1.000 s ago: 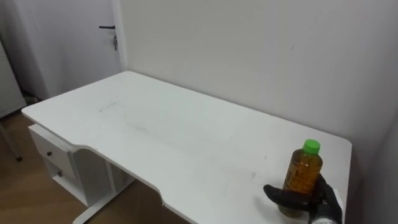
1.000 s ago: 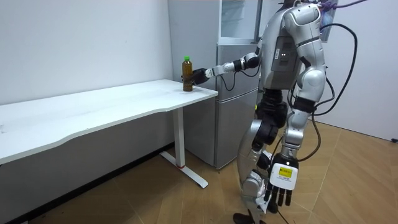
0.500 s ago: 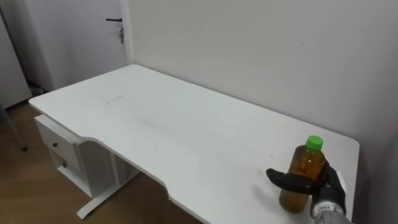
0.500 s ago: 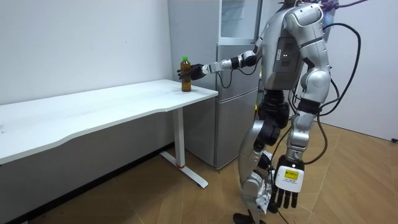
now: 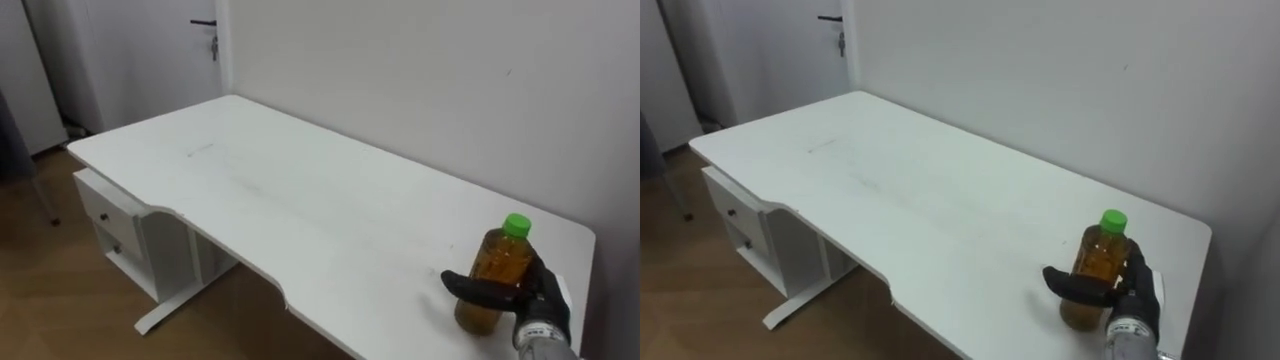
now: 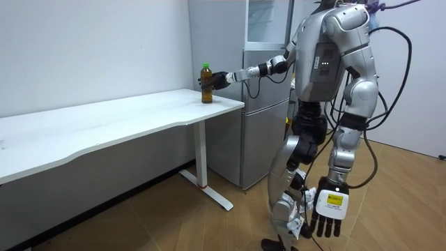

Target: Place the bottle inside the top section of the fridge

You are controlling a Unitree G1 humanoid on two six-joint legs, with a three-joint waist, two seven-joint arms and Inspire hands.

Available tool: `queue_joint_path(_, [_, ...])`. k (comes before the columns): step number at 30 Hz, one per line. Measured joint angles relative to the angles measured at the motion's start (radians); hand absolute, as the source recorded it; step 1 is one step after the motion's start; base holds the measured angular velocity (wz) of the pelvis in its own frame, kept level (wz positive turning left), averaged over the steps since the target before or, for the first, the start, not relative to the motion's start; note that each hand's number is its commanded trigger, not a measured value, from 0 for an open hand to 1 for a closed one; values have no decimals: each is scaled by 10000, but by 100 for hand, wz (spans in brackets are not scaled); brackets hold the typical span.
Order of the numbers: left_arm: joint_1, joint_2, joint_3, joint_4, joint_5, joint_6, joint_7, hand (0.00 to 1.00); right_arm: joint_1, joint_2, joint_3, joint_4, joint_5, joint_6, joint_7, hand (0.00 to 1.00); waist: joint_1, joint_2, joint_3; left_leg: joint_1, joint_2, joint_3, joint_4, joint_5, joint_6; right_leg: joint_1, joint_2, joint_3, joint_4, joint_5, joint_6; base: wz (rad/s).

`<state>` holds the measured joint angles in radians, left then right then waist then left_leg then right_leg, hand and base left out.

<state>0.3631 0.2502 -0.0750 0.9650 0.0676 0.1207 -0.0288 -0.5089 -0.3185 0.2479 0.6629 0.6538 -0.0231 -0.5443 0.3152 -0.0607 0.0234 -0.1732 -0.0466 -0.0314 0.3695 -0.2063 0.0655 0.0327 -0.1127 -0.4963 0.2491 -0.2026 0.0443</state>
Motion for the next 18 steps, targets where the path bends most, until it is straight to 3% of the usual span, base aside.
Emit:
queue_joint_path(3, [-12,4,-1,-12,5,-26,30,0,-196,0,19,123,-3,-12,-14,0,67,21,-1,-137,4,-1,60,9,13,-167,-20,7,88,1,-1,-1])
queue_joint_path(4, [-12,7,0,-13,4,-45,45,0,-265,0,29,254,-7,-35,-15,17,104,29,3,-138,4,-2,70,8,14,-165,-22,2,87,1,-2,0])
queue_joint_path(5, [-12,18,0,-18,-5,-90,114,0,-375,0,33,490,-5,-52,-17,69,163,35,4,-136,3,-10,78,8,14,-158,-26,-10,86,1,-2,0])
queue_joint_path(6, [-10,17,-1,-20,-24,-119,203,0,-461,0,33,706,-6,-85,-8,94,211,43,10,-138,3,-20,87,7,14,-154,-25,-21,84,1,-2,5])
queue_joint_path(7, [-9,17,-7,-22,-202,-120,225,0,-523,0,33,835,-6,-93,6,100,238,68,26,-160,-1,-51,104,7,14,-156,-24,-48,83,1,-2,6])
queue_joint_path(11, [-8,19,-62,-24,-389,-129,210,0,-601,0,52,1516,-5,-133,48,100,297,113,47,-273,-17,-190,169,8,12,-210,-44,-335,86,6,-10,11])
queue_joint_path(13, [-14,28,-75,-40,-686,-141,189,0,-704,-74,34,1932,-14,-361,16,100,292,130,31,-504,-27,-342,288,8,7,-331,-61,-548,92,12,-20,16])
queue_joint_path(18, [-70,52,-76,-37,-1755,-185,210,0,-1217,-300,49,2699,-133,-641,23,100,466,119,30,-886,-11,-352,283,73,-30,-729,-17,-484,200,39,-67,-2])
